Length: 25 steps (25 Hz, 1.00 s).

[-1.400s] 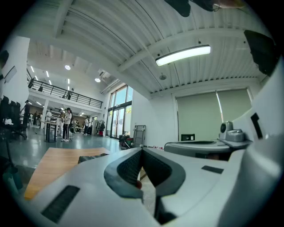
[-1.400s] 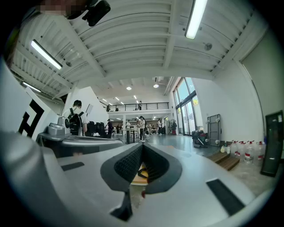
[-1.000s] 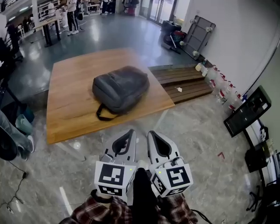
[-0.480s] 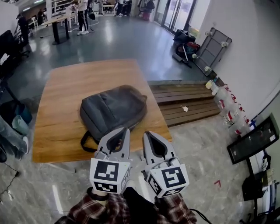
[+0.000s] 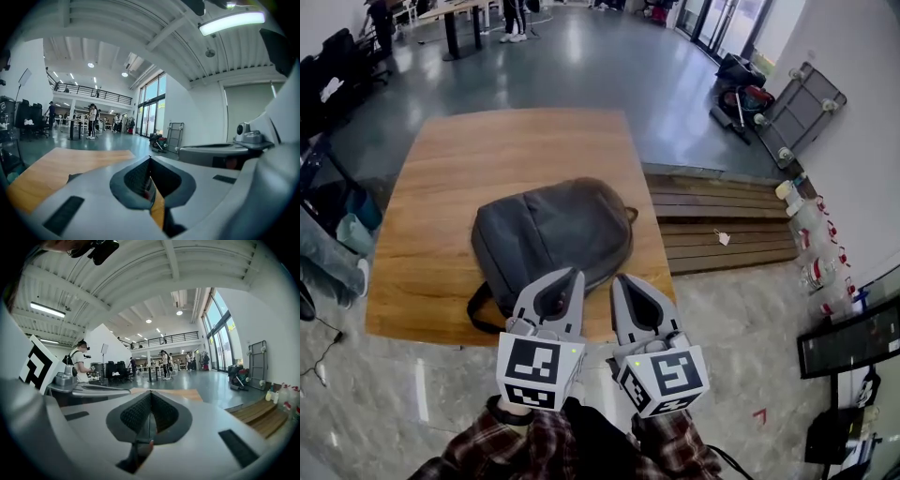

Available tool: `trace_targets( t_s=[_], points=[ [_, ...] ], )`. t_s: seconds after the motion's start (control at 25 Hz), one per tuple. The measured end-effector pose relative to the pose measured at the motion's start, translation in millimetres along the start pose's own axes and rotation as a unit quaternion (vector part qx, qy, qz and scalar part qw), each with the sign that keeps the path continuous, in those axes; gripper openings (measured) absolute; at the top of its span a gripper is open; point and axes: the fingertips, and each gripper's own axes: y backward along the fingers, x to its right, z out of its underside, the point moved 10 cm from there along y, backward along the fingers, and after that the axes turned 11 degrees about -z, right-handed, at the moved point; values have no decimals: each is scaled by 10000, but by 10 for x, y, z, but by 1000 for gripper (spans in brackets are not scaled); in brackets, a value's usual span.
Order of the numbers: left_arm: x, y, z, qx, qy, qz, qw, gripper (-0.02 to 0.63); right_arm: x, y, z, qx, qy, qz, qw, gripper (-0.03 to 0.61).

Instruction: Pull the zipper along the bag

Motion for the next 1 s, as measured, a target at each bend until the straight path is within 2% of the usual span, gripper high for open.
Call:
trace_targets(
  t_s=[0.24,0.56,1.0],
  points=[
    [-253,-464,-91,25,63,-194,9998,8,323,-494,-77,-22,1,-113,9999,9],
    [-693,-819,-160,36,94,-309,9995,8,475,-1028,-123,-1,-17,-89,10000,9],
    [-724,-1183,252,-692,335,-616,9951,8,804,-1278,217,-675,-209,-382,9968,9]
  ],
)
